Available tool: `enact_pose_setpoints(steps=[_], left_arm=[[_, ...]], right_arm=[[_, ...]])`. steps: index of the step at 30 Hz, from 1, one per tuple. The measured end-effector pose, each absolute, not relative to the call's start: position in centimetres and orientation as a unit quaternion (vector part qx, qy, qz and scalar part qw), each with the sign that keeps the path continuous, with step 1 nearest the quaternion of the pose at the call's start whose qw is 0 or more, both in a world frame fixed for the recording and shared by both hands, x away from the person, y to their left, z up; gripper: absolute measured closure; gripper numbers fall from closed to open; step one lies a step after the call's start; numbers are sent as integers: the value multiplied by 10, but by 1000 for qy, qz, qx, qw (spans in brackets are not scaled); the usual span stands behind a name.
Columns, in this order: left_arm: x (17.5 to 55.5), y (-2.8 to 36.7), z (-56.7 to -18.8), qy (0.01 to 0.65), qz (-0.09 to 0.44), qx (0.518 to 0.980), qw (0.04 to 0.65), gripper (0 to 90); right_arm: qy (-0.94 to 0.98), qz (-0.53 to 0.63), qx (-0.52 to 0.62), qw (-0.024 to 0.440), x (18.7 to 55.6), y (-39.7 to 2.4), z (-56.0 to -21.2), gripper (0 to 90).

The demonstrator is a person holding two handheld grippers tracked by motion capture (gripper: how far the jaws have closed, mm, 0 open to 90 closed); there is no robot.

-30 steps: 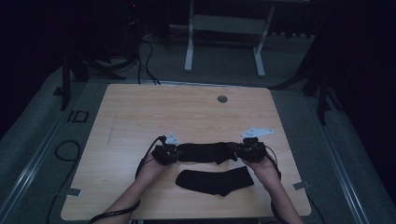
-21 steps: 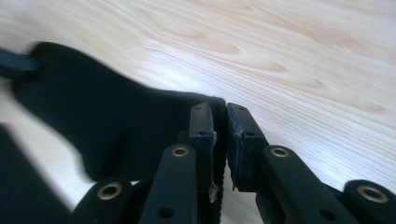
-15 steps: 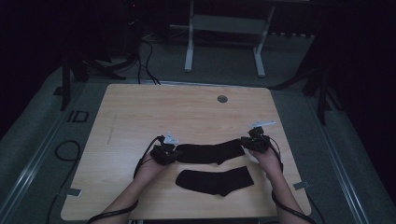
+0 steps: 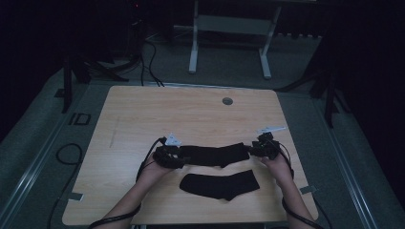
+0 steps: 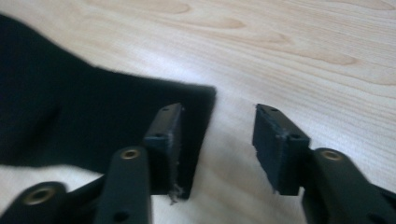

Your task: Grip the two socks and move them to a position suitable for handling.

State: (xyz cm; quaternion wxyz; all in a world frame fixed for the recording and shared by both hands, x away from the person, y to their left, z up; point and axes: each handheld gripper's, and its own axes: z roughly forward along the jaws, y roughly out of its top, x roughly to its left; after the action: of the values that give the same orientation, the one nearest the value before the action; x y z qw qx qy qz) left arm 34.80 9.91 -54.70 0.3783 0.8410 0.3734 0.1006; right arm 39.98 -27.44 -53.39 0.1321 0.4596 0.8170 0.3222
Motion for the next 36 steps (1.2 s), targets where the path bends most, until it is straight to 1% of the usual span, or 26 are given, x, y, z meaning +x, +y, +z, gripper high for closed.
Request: enact_pose_setpoints(steps=[1, 3, 4, 5, 7, 8, 10, 11, 17, 22, 24, 26, 29, 31, 33, 36], left_arm=[[346, 100, -544, 374, 100, 840, 381, 402], [341, 102, -539, 371, 99, 839, 385, 398], [337, 104, -534, 371, 99, 839, 385, 364], [337, 104, -534, 371, 99, 839, 385, 351], [331, 105, -531, 372, 91, 840, 384, 302], [328, 106, -529, 374, 89, 841, 381, 292], [322, 107, -529, 372, 84, 843, 379, 292], [318, 108, -528, 371, 83, 844, 378, 292], [299, 105, -531, 366, 60, 842, 393, 298], [288, 99, -543, 364, 50, 849, 381, 339], [286, 97, -549, 363, 48, 853, 373, 359], [285, 96, -554, 365, 47, 853, 369, 404], [286, 96, -559, 369, 50, 858, 354, 481], [286, 96, -559, 370, 56, 858, 353, 525], [285, 95, -559, 366, 64, 861, 349, 549], [284, 94, -560, 359, 65, 862, 350, 660]], right_arm=[[819, 324, 455, 134, 396, -274, -533, 489], [823, 323, 448, 135, 389, -274, -532, 474], [823, 326, 447, 133, 381, -275, -530, 462], [823, 326, 447, 133, 381, -275, -530, 462], [825, 329, 441, 128, 368, -275, -531, 441], [828, 326, 439, 127, 363, -275, -532, 432], [830, 325, 435, 125, 359, -275, -532, 426], [831, 325, 434, 125, 349, -277, -533, 425], [833, 324, 433, 119, 328, -279, -537, 428], [838, 313, 431, 117, 313, -279, -542, 452], [843, 308, 426, 115, 310, -279, -545, 505], [852, 294, 418, 116, 309, -277, -549, 523], [852, 295, 415, 120, 307, -275, -549, 591], [856, 291, 406, 130, 305, -272, -549, 627], [858, 289, 403, 134, 303, -270, -549, 683], [860, 289, 397, 139, 300, -268, -550, 760]])
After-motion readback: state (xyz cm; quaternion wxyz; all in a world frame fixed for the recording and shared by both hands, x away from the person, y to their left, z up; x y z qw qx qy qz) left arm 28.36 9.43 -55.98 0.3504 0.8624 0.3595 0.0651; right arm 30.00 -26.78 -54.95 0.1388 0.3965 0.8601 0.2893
